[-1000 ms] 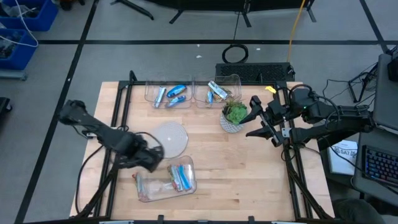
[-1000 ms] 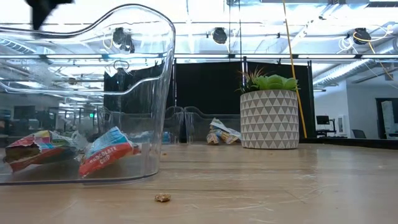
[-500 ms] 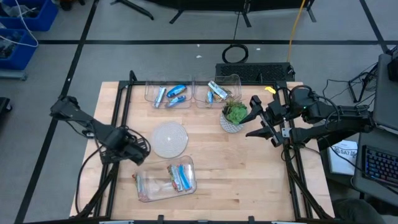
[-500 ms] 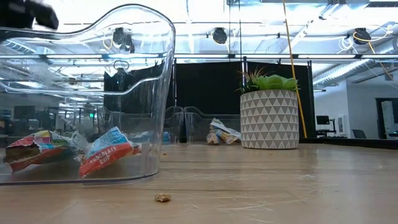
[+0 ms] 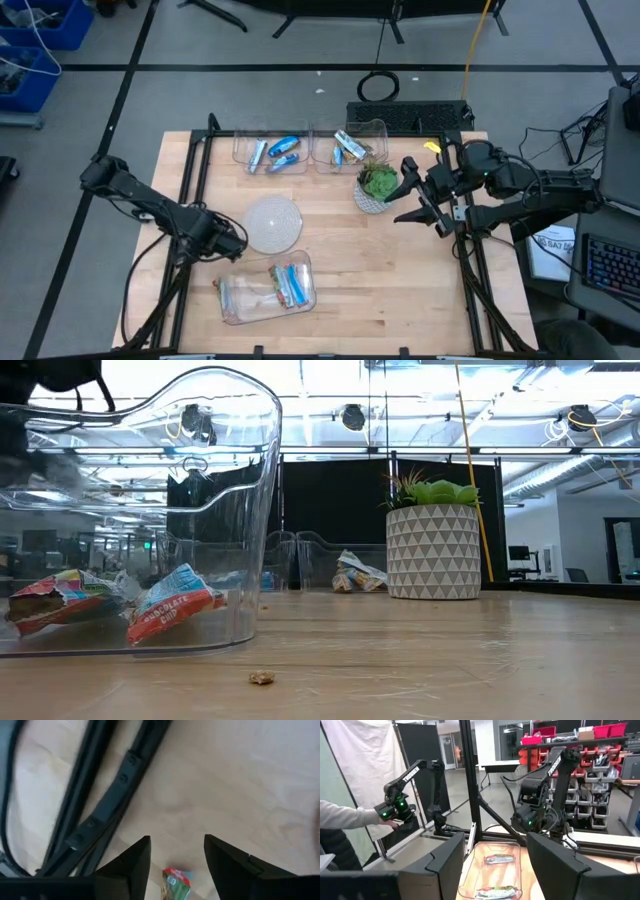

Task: Pick and place Granola Bars by type
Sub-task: Put the red granola bar into the bottom transparent bin

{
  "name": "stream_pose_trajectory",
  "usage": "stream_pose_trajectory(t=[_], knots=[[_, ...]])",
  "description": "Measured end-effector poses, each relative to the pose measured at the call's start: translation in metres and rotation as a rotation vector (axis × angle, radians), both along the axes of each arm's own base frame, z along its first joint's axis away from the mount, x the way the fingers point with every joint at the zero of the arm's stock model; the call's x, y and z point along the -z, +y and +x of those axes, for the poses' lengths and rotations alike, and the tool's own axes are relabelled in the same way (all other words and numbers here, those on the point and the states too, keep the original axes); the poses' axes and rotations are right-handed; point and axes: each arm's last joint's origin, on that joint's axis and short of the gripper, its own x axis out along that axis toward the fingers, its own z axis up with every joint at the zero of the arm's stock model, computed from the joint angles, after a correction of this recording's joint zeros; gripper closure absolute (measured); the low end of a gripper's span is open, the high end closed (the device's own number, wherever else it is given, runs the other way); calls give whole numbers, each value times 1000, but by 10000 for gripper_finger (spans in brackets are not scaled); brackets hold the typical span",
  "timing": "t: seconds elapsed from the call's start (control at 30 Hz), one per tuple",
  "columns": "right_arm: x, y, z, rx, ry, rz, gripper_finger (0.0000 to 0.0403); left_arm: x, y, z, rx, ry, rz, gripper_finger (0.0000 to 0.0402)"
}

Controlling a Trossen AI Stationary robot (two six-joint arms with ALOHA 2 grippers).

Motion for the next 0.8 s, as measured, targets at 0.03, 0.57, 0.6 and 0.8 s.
stream_pose_trajectory(t=[0.03, 0.57, 0.6, 0.8], knots=[[0, 0, 0, -7, 3, -3, 195, 5, -1, 0, 0, -14, -13, 211], [2, 1, 0, -23, 12, -21, 195, 35, -15, 9, -2, -89, -159, 222], [2, 1, 0, -23, 12, -21, 195, 37, -17, 11, 4, -98, -164, 224], [2, 1, 0, -23, 7, -32, 195, 48, -27, 19, 29, -105, -192, 226]])
